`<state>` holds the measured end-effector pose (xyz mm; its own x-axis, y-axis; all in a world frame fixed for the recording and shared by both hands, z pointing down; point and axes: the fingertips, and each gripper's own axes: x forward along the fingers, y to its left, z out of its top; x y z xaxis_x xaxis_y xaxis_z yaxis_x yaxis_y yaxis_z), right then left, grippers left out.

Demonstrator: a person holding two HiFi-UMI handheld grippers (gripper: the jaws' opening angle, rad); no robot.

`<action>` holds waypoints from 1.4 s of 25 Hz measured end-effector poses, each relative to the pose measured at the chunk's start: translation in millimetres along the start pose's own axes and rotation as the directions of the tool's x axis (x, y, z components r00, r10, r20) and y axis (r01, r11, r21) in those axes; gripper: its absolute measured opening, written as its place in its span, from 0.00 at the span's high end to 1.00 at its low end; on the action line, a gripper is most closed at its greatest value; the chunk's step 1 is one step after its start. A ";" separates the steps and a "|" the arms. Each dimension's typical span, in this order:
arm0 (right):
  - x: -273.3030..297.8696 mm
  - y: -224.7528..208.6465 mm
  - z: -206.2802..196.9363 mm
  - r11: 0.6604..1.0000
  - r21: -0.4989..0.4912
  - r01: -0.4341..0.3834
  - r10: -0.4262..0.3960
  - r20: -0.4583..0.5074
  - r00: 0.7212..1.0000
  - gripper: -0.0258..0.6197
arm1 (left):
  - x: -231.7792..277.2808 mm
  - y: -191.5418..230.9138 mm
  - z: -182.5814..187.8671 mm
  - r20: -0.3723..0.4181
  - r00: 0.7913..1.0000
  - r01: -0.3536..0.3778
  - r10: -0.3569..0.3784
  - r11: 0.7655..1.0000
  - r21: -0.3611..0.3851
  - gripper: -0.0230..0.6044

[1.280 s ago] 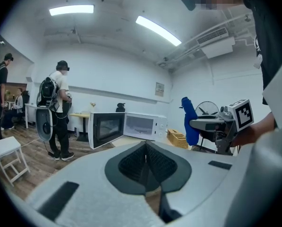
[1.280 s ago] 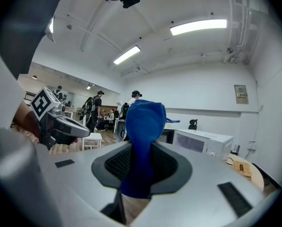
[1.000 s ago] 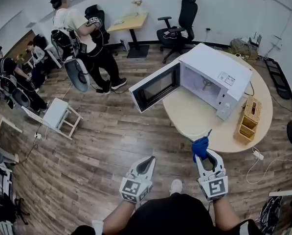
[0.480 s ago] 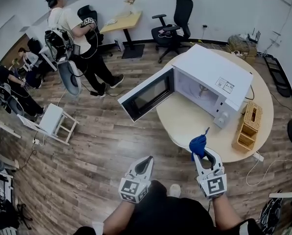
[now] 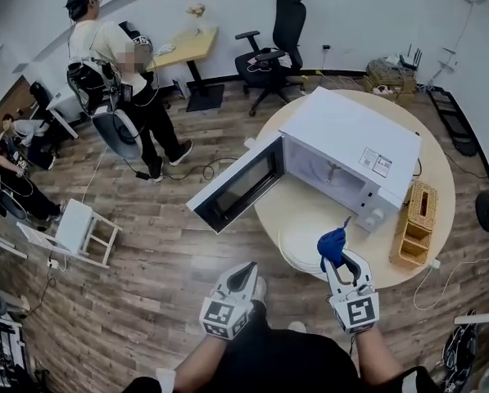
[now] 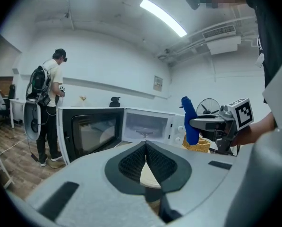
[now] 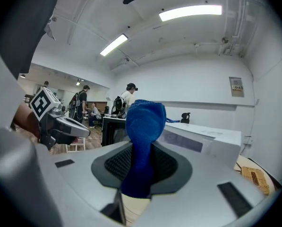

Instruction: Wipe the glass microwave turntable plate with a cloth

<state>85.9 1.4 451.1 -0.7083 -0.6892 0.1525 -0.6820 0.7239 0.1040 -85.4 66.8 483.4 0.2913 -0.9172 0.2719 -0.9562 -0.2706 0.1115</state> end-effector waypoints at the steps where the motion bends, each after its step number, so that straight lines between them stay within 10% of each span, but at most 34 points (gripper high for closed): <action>1: 8.1 -3.2 0.1 1.000 0.006 0.015 -0.015 -0.009 1.000 0.81 | 9.6 7.3 5.2 0.000 1.000 0.019 -0.019 1.000 0.009 0.95; 13: 82.2 -17.6 -2.8 0.976 0.020 0.217 -0.213 -0.130 0.968 0.81 | 91.4 73.5 31.5 -0.066 0.958 0.284 -0.279 0.956 0.073 0.95; 23: 105.8 -16.0 -16.6 0.934 0.015 0.357 -0.346 -0.210 0.914 0.81 | 125.4 82.1 41.2 -0.086 0.883 0.468 -0.462 0.880 0.074 0.95; 35: 95.8 -33.8 -33.6 0.910 0.007 0.413 -0.396 -0.271 0.877 0.81 | 152.0 64.6 20.4 -0.163 0.828 0.552 -0.537 0.832 0.064 0.95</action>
<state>47.3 -88.1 495.2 -0.3018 -0.8834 0.3586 -0.9150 0.3740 0.1513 -103.5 -96.1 512.4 0.7589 -0.5665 0.3211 -0.6364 -0.7497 0.1815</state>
